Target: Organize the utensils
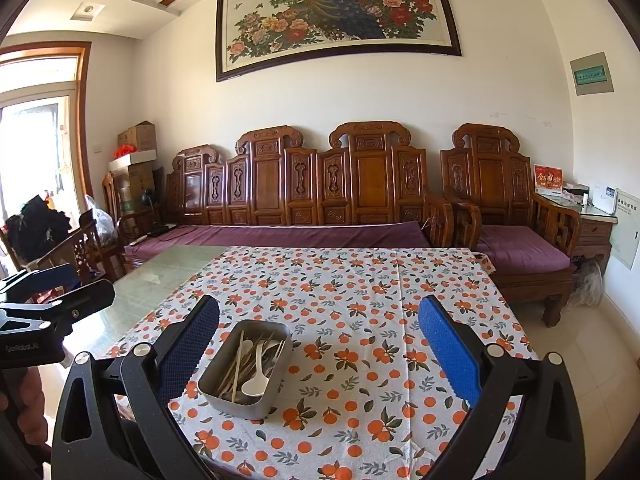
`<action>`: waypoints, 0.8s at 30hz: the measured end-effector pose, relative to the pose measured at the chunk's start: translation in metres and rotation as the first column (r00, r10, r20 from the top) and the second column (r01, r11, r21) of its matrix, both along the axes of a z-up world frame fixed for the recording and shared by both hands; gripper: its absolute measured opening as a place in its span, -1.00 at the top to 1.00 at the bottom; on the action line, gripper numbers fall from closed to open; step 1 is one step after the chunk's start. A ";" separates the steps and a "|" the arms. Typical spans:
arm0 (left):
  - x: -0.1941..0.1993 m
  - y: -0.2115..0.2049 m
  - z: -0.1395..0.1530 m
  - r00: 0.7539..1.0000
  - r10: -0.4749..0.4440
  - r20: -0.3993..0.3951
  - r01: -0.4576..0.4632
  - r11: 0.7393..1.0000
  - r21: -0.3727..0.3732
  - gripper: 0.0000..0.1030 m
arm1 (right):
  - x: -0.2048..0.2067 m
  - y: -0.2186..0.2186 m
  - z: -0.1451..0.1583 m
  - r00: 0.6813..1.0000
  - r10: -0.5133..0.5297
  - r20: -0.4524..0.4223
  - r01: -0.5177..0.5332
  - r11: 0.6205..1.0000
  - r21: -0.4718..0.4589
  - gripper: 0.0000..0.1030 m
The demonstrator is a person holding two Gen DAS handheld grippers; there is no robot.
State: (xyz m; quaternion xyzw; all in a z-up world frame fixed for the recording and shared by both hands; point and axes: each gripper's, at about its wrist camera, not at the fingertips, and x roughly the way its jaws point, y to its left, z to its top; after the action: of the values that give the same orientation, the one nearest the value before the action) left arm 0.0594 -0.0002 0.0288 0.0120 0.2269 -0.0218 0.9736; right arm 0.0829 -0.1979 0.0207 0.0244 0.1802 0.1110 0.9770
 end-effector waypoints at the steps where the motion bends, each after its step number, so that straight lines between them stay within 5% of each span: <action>1: 0.000 0.000 0.000 1.000 0.000 0.000 0.000 1.000 0.000 -0.85 | 0.000 0.000 0.000 1.000 0.000 0.000 0.000 1.000 0.001 -0.95; 24: 0.001 -0.003 -0.001 1.000 -0.003 0.002 0.003 1.000 0.001 -0.85 | 0.000 -0.001 0.000 1.000 0.001 -0.001 -0.001 1.000 0.002 -0.95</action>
State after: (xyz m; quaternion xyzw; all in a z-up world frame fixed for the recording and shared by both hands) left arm 0.0602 -0.0028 0.0281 0.0129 0.2258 -0.0231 0.9738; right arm 0.0831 -0.1987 0.0206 0.0254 0.1807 0.1115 0.9769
